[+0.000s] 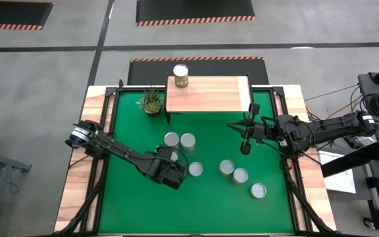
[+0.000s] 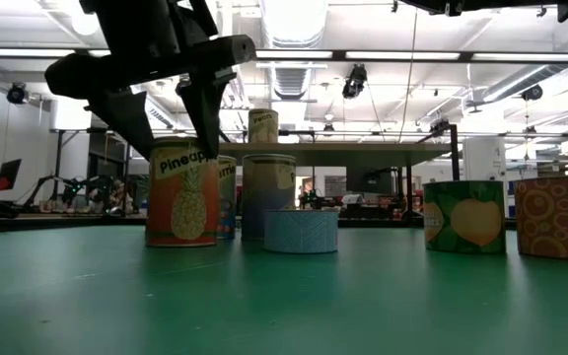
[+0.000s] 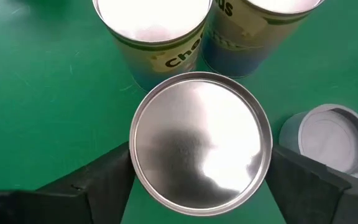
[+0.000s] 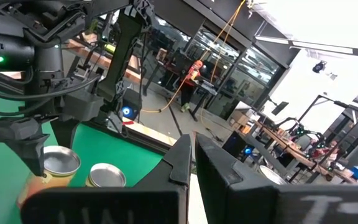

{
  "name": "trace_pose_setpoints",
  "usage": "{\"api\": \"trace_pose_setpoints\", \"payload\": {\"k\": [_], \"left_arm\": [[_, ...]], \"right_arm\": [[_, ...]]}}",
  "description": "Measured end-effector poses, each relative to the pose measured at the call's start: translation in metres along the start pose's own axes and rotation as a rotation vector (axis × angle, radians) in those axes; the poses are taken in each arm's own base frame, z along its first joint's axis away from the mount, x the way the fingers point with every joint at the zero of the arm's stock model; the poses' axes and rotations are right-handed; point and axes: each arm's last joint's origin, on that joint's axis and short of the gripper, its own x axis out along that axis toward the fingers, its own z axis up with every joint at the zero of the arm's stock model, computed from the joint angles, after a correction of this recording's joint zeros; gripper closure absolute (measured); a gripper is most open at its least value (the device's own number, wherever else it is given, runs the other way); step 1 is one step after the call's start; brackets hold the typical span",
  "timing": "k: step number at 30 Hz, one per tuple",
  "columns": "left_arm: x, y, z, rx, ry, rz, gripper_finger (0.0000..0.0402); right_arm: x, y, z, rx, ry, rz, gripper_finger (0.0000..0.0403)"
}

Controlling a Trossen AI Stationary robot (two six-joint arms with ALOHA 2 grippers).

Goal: Pick and place cans onto a shelf
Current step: Put the canned pineapple on the shelf

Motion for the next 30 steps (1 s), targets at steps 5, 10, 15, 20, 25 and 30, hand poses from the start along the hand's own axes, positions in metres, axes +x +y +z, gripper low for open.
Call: {"api": "trace_pose_setpoints", "payload": {"k": [5, 10, 15, 20, 25, 30], "left_arm": [[-0.006, 0.002, 0.004, 0.032, 0.021, -0.010, 0.0105], [-0.037, -0.008, 0.024, 0.148, 0.029, -0.072, 0.0094], [-0.081, -0.024, 0.072, 0.260, -0.018, -0.169, 0.0094], [-0.116, -0.026, 0.123, 0.336, -0.214, -0.195, 0.0094], [-0.119, -0.019, 0.167, 0.409, -0.290, -0.146, 0.0094], [-0.099, -0.007, 0.206, 0.447, -0.303, -0.047, 0.0094]], "right_arm": [[0.000, 0.001, -0.001, 0.000, 0.009, 0.005, 0.0390], [0.000, 0.000, -0.001, 0.002, 0.016, 0.000, 0.0390], [0.000, 0.000, -0.001, 0.003, 0.016, 0.000, 0.0390], [0.000, 0.000, -0.001, 0.011, 0.017, -0.001, 0.0390], [0.000, 0.000, -0.001, 0.011, 0.017, 0.000, 0.0390], [0.000, 0.001, -0.002, 0.010, 0.021, 0.002, 0.0390]]}}
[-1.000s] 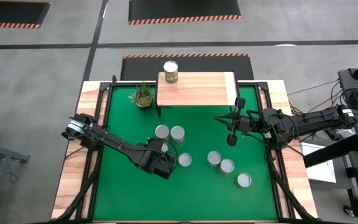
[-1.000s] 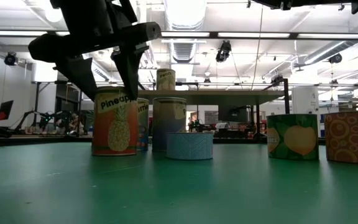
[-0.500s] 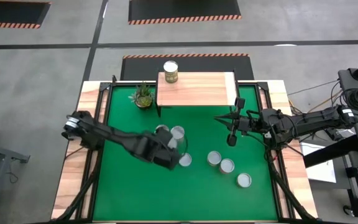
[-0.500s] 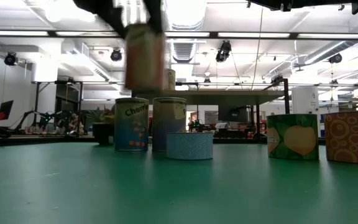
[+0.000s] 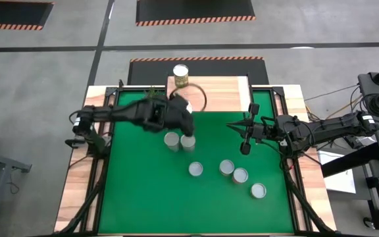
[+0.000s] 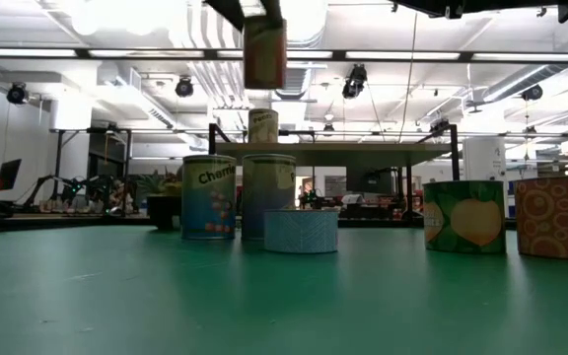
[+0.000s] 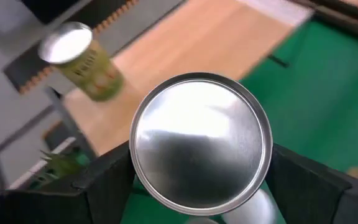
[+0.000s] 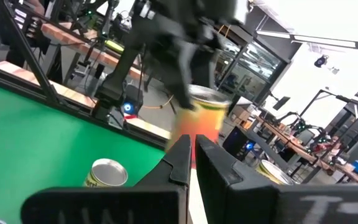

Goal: Pick and place cans onto a shelf
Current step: Put the canned pineapple on the shelf

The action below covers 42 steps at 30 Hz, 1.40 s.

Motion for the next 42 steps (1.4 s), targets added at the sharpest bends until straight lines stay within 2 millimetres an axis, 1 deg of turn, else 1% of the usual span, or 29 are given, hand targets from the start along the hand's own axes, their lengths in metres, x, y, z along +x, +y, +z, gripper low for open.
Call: {"api": "trace_pose_setpoints", "payload": {"k": [3, 7, 12, 16, 20, 39, 42], "left_arm": [[0.023, 0.018, 0.008, 0.002, 0.043, 0.052, 0.0094], [0.056, 0.037, 0.014, -0.063, 0.079, 0.091, 0.0094], [0.088, 0.041, 0.014, -0.079, 0.104, 0.008, 0.0094], [0.105, 0.045, 0.013, -0.089, 0.096, -0.020, 0.0094], [0.108, 0.050, 0.013, -0.083, 0.102, -0.010, 0.0094], [0.112, 0.054, 0.014, -0.062, 0.105, 0.001, 0.0085], [0.113, 0.054, 0.013, -0.052, 0.112, 0.004, 0.0078]], "right_arm": [[0.000, 0.000, 0.000, -0.001, 0.002, 0.001, 0.0390], [0.000, 0.000, 0.000, -0.001, 0.004, 0.002, 0.0390], [0.000, 0.001, -0.002, -0.009, 0.018, 0.010, 0.0390], [0.000, 0.001, -0.002, -0.013, 0.022, 0.012, 0.0390], [0.000, 0.001, -0.002, -0.010, 0.023, 0.012, 0.0390], [0.000, 0.001, -0.002, -0.014, 0.022, 0.012, 0.0390], [0.000, 0.001, -0.002, -0.014, 0.022, 0.012, 0.0390]]}}
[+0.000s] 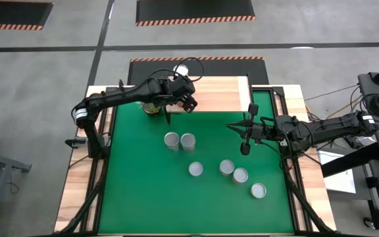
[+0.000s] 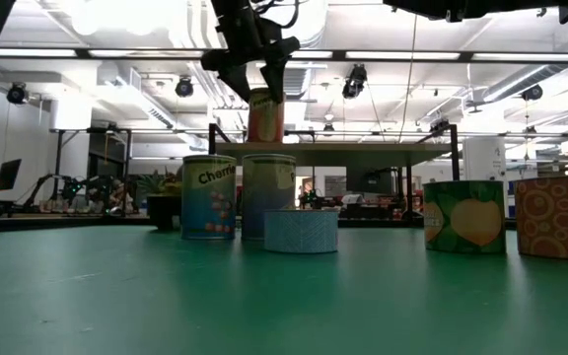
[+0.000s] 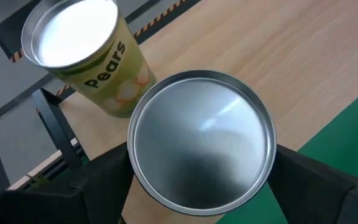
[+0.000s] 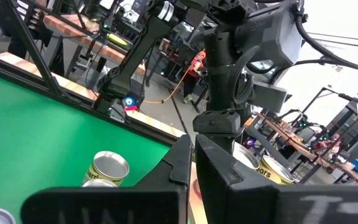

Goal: Pick and place cans onto a shelf
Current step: Put the canned pineapple on the shelf

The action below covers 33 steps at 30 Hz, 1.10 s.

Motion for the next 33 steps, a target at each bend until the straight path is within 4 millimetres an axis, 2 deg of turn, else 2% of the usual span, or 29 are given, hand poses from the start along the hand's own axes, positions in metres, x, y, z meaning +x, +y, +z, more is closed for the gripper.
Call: {"api": "trace_pose_setpoints", "payload": {"k": [13, 17, 27, 30, 33], "left_arm": [[0.000, 0.000, 0.000, 0.090, -0.002, 0.000, 0.0033], [-0.008, 0.004, 0.003, 0.085, -0.014, -0.005, 0.0031], [-0.048, 0.013, 0.025, 0.088, -0.071, -0.034, 0.0032], [-0.050, 0.015, 0.027, 0.101, -0.074, -0.054, 0.0044], [-0.043, 0.016, 0.025, 0.102, -0.035, -0.099, 0.0074]], "right_arm": [[0.000, 0.000, 0.000, 0.000, 0.000, 0.000, 0.0390], [0.000, 0.000, 0.000, -0.001, 0.000, 0.000, 0.0390], [0.000, 0.000, 0.000, -0.013, 0.006, -0.009, 0.0390], [0.000, -0.001, -0.001, -0.019, 0.024, -0.029, 0.0390], [0.000, -0.001, -0.002, -0.024, 0.041, -0.046, 0.0390]]}}
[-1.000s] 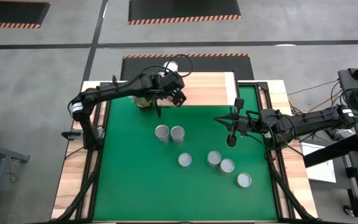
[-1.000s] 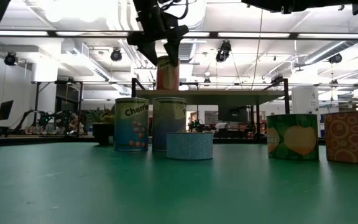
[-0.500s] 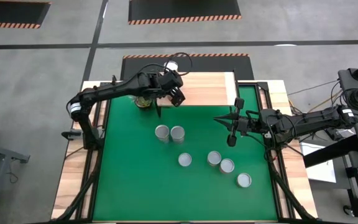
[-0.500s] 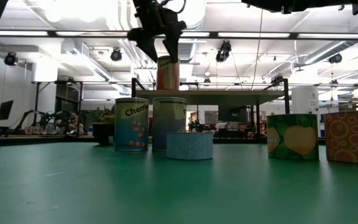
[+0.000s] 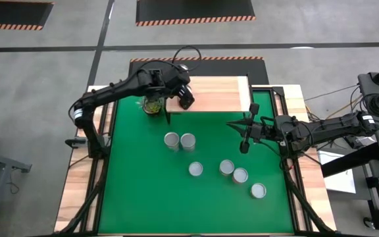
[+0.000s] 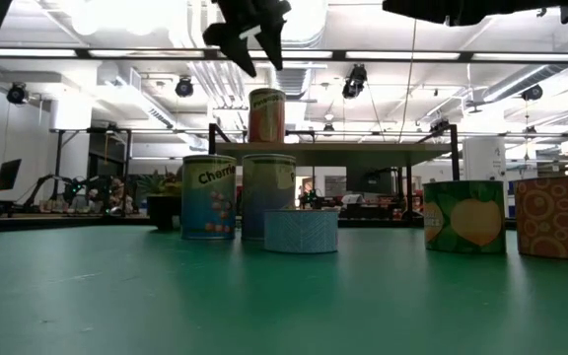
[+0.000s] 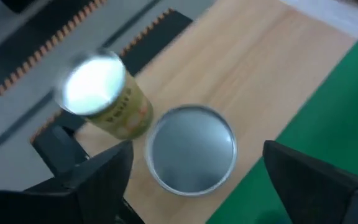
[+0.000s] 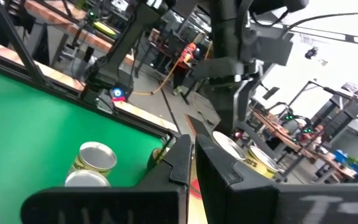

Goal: Pick and place cans onto a shelf
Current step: Put the canned pineapple on the shelf

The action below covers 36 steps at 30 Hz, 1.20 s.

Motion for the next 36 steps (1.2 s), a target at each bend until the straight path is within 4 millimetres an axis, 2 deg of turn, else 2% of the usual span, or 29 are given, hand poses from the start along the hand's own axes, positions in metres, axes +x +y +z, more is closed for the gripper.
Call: {"api": "trace_pose_setpoints", "payload": {"k": [4, 11, 15, 22, 26, 36], "left_arm": [[0.009, 0.000, -0.003, -0.001, 0.019, 0.004, 0.0146], [0.021, 0.000, -0.006, -0.001, 0.019, 0.015, 0.0314], [0.023, 0.000, -0.006, -0.003, 0.011, 0.029, 0.0388], [0.034, -0.004, -0.007, 0.026, 0.025, 0.063, 0.0380], [0.041, -0.006, -0.008, 0.033, 0.035, 0.073, 0.0389], [0.044, -0.002, -0.009, 0.078, 0.039, 0.172, 0.0401]], "right_arm": [[0.000, 0.000, 0.000, -0.012, 0.003, 0.001, 0.0390], [0.000, 0.000, 0.000, -0.011, 0.003, 0.001, 0.0390], [0.000, 0.000, 0.000, -0.011, 0.003, 0.001, 0.0390], [0.000, 0.000, 0.000, -0.011, 0.003, 0.001, 0.0390], [0.000, 0.000, 0.000, -0.011, 0.004, 0.001, 0.0390], [0.000, 0.000, -0.001, -0.016, 0.018, -0.009, 0.0390]]}}
